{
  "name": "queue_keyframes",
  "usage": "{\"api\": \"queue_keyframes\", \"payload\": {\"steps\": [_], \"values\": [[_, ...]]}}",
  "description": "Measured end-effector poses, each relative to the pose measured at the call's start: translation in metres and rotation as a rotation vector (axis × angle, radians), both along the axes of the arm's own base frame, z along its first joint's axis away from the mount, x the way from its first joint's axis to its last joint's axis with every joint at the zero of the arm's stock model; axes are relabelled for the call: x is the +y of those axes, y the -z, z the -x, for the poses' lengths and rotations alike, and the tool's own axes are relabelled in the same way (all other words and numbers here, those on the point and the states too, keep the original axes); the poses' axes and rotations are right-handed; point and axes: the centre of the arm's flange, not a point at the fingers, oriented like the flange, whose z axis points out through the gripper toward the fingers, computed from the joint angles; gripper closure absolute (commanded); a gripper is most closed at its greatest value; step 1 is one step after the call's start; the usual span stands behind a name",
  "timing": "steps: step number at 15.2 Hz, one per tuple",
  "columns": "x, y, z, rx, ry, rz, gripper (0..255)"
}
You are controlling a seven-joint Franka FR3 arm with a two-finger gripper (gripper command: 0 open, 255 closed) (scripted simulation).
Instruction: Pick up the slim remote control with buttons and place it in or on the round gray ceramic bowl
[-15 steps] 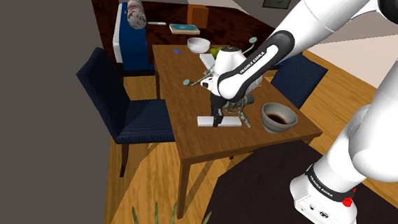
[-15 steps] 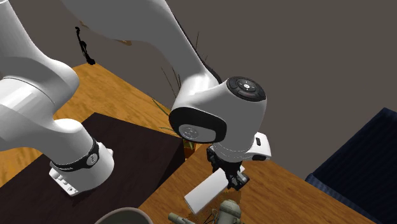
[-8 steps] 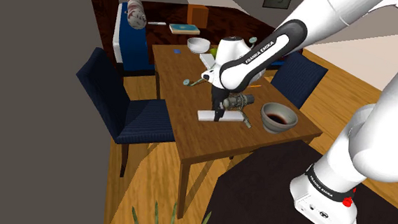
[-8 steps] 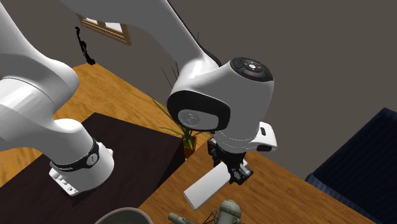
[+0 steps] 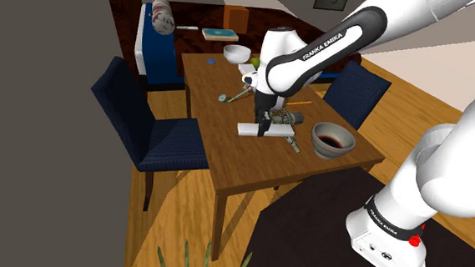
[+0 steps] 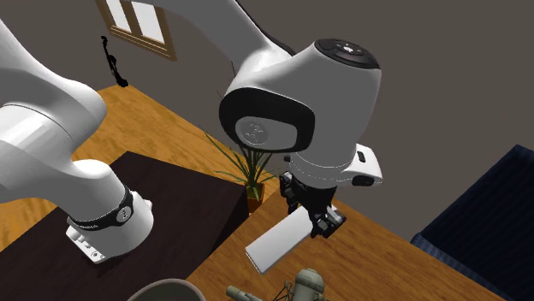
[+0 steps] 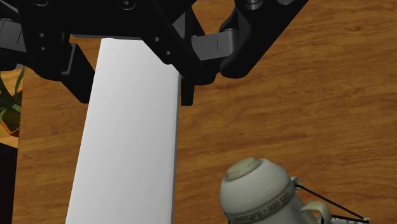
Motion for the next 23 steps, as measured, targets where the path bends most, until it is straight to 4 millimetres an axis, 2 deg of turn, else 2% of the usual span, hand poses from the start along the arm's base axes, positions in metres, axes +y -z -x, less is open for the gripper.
{"api": "queue_keyframes", "payload": {"steps": [11, 12, 14, 23], "values": [[-0.001, -0.057, 0.0, 0.0, 0.0, 0.0, 255], [-0.006, -0.059, 0.001, 0.0, 0.0, 0.0, 255], [-0.021, -0.061, 0.017, 0.001, 0.0, 0.001, 255], [-0.124, -0.064, 0.077, 0.001, 0.002, 0.001, 255]]}}
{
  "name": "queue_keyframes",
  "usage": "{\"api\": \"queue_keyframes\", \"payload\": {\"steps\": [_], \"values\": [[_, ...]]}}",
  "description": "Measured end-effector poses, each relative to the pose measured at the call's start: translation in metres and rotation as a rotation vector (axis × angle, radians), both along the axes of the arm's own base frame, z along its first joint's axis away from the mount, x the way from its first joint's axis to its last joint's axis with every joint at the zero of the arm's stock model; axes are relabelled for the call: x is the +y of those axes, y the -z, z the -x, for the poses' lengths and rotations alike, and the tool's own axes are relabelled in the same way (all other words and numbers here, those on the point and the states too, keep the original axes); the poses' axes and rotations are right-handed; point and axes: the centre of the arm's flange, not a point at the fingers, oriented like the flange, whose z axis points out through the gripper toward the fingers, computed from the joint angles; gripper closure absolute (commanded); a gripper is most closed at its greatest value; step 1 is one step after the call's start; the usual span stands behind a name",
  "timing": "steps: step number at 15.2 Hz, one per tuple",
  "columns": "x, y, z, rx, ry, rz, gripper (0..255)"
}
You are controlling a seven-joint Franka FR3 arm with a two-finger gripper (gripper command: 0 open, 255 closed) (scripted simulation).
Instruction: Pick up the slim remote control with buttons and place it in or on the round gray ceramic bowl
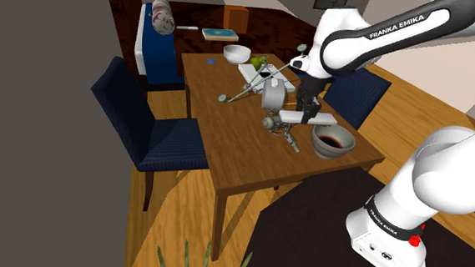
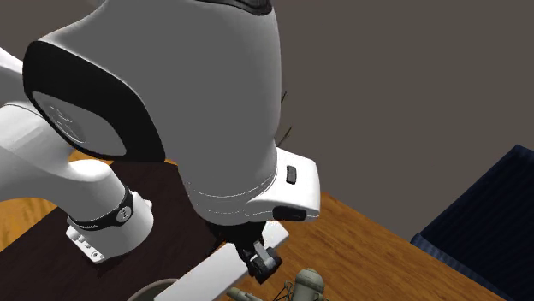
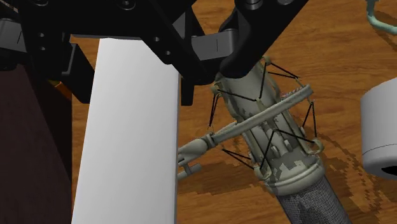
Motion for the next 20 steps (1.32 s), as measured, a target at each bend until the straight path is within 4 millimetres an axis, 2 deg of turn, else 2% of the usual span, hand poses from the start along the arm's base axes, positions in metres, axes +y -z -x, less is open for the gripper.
{"api": "queue_keyframes", "payload": {"steps": [11, 15, 20], "values": [[-0.119, 0.0, 0.081, -0.001, 0.0, -0.001, 255], [-0.131, 0.017, 0.089, 0.001, -0.001, -0.001, 255], [-0.133, 0.043, 0.09, 0.001, -0.001, -0.001, 255]]}}
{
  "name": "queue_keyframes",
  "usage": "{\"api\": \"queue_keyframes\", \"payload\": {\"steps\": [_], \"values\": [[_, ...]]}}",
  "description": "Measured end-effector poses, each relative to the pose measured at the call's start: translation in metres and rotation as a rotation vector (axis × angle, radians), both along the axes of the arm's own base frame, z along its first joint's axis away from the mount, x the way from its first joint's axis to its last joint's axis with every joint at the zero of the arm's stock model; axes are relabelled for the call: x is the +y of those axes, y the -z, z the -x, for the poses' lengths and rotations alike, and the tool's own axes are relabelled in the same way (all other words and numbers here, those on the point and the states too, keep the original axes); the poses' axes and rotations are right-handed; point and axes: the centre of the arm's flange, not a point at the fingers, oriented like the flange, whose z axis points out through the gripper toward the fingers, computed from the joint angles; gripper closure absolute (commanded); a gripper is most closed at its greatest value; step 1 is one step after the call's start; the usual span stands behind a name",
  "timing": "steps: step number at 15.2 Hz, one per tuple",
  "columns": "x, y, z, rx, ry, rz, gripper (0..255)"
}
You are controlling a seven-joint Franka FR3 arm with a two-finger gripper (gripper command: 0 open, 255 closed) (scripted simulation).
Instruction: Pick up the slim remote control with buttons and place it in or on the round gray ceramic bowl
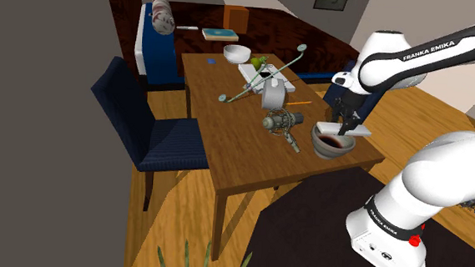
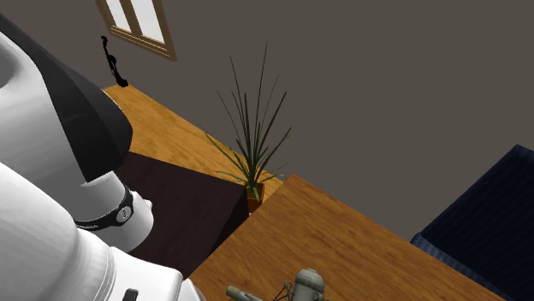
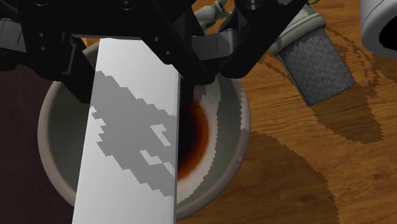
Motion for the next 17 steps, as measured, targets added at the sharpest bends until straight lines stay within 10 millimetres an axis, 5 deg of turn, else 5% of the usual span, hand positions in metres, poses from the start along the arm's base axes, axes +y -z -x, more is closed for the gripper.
{"api": "queue_keyframes", "payload": {"steps": [5, 11, 12, 17], "values": [[0.0, 0.025, 0.0, -0.002, 0.0, 0.001, 255], [0.0, 0.027, -0.002, -0.007, 0.0, 0.002, 255], [-0.001, 0.027, -0.002, -0.007, 0.0, 0.003, 0], [-0.001, 0.029, -0.001, -0.001, 0.0, 0.0, 0]]}}
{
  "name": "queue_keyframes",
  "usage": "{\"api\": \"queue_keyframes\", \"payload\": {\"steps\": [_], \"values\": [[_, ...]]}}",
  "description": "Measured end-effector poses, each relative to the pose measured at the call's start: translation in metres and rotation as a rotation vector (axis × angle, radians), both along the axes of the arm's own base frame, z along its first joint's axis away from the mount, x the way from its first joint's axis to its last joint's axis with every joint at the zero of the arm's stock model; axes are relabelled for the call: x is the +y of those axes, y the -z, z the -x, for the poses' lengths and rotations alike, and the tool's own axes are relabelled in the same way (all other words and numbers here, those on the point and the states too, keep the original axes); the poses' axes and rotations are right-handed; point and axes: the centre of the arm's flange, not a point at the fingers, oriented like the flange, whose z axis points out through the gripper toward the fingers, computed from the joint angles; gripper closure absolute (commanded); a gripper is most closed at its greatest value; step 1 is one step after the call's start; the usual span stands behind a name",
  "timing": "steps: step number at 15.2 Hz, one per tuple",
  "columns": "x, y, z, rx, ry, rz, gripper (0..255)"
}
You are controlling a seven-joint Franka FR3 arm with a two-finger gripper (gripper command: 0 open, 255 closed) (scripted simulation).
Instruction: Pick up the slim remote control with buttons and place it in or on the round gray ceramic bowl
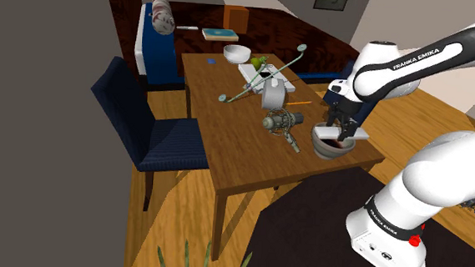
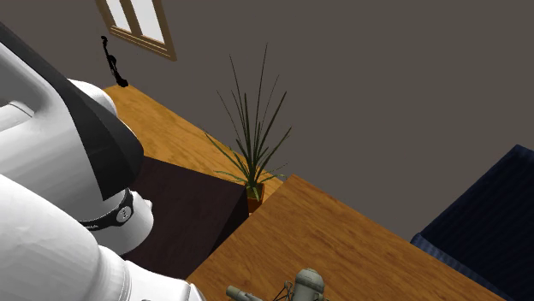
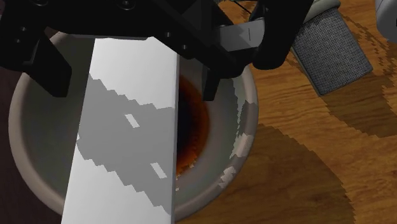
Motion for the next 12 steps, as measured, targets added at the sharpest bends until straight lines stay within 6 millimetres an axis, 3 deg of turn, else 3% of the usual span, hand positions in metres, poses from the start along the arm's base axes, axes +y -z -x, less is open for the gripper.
{"api": "queue_keyframes", "payload": {"steps": [2, 6, 12], "values": [[0.001, -0.006, 0.0, -0.001, 0.0, 0.0, 0], [-0.001, -0.044, 0.0, -0.001, 0.0, 0.0, 0], [0.0, -0.05, -0.001, 0.0, 0.0, 0.0, 0]]}}
